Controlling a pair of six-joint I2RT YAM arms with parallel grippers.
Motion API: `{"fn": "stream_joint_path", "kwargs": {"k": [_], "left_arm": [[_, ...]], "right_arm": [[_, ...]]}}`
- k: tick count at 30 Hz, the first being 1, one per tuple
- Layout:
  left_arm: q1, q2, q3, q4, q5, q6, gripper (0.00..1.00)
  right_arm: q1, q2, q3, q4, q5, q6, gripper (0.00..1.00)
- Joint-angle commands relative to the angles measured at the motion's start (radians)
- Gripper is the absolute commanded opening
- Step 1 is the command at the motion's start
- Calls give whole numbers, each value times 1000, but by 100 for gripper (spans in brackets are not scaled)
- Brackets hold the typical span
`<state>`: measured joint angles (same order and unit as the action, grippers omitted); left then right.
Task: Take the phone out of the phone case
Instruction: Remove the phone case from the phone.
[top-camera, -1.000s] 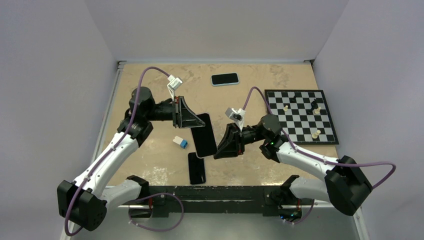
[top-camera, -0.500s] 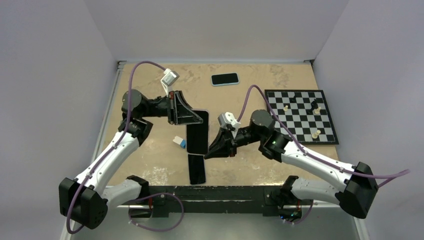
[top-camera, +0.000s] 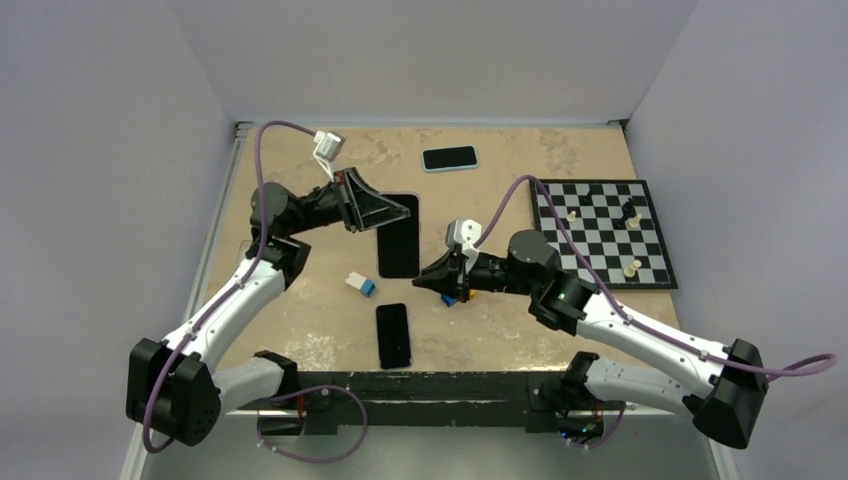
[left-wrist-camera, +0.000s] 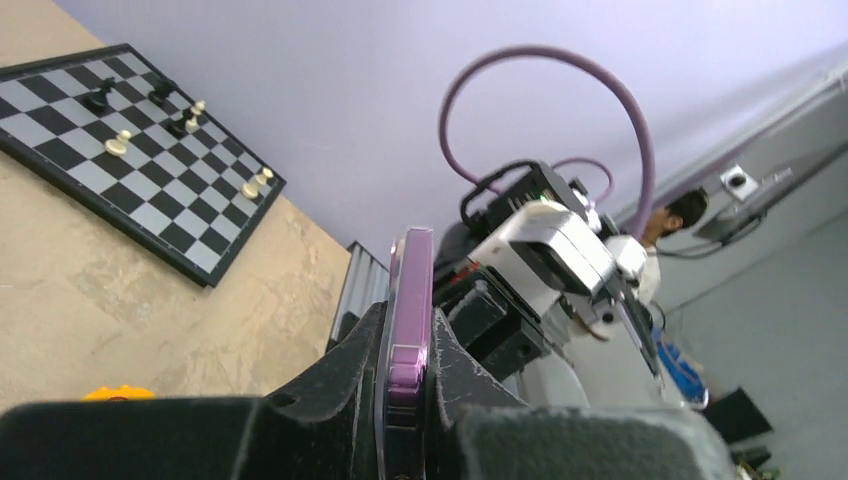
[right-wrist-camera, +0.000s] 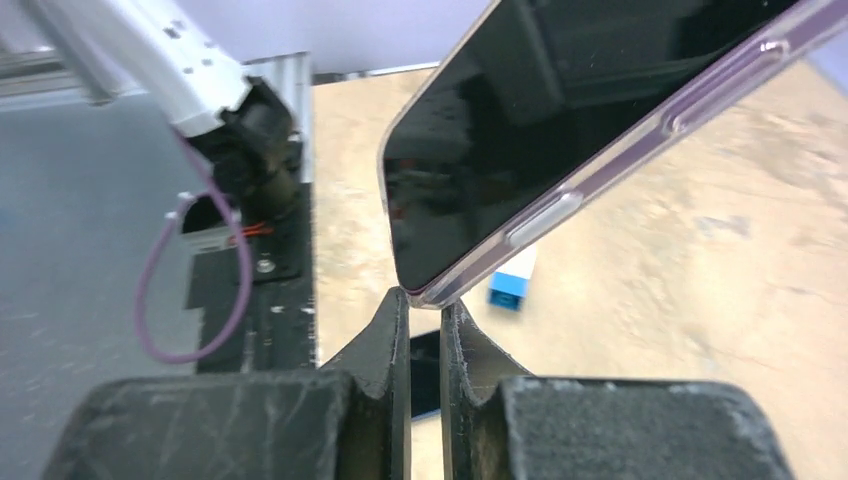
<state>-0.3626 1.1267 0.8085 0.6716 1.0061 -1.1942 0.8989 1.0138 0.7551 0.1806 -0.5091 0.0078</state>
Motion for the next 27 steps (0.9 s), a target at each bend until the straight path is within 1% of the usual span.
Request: {"fn": "stream_joint_path", "kwargs": {"k": [1, 3, 6, 8, 12, 15, 17, 18, 19, 20, 21, 22, 23, 25, 26, 27], "left_arm": [[-59, 63, -62, 59, 33, -238, 0], [-71, 106, -76, 177, 44, -328, 0], [-77, 147, -87, 274, 46, -389, 0], [-79, 161, -91, 310, 47, -412, 0], [-79, 168, -92, 342, 42, -427, 0], [-79, 172, -92, 394, 24, -454, 0], [-78, 170, -107, 464, -20, -480, 0], [-77, 166, -113, 490, -42, -483, 0], [-76, 161, -114, 500, -57, -477, 0], [-75, 154, -112, 496, -66, -459, 0], [-75, 144, -109, 477, -75, -431, 0], [-74, 129, -108, 445, -85, -396, 0], [-72, 113, -106, 402, -96, -349, 0], [-69, 64, -96, 266, -116, -224, 0], [-68, 38, -88, 181, -128, -122, 0], [-68, 12, -77, 102, -137, -53, 0]], "right_arm": [[-8, -52, 21, 274, 475, -189, 0], [19, -35, 61, 238, 484, -230, 0], [47, -3, 104, 225, 513, -282, 0], [59, 19, 119, 217, 557, -310, 0], [60, 48, 136, 184, 635, -292, 0], [59, 49, 101, 169, 667, -218, 0], [52, 55, 89, 86, 676, -130, 0], [44, 65, 94, 22, 659, -79, 0], [35, 69, 97, -38, 601, -29, 0], [23, 72, 91, -81, 530, 39, 9], [3, 75, 87, -120, 436, 92, 23], [-24, 76, 84, -149, 330, 150, 34], [-53, 74, 77, -163, 212, 197, 41], [-96, 59, 33, -108, 16, 307, 51], [-111, 54, 14, -77, -56, 349, 54], [-117, 51, 8, -60, -103, 377, 57]]}}
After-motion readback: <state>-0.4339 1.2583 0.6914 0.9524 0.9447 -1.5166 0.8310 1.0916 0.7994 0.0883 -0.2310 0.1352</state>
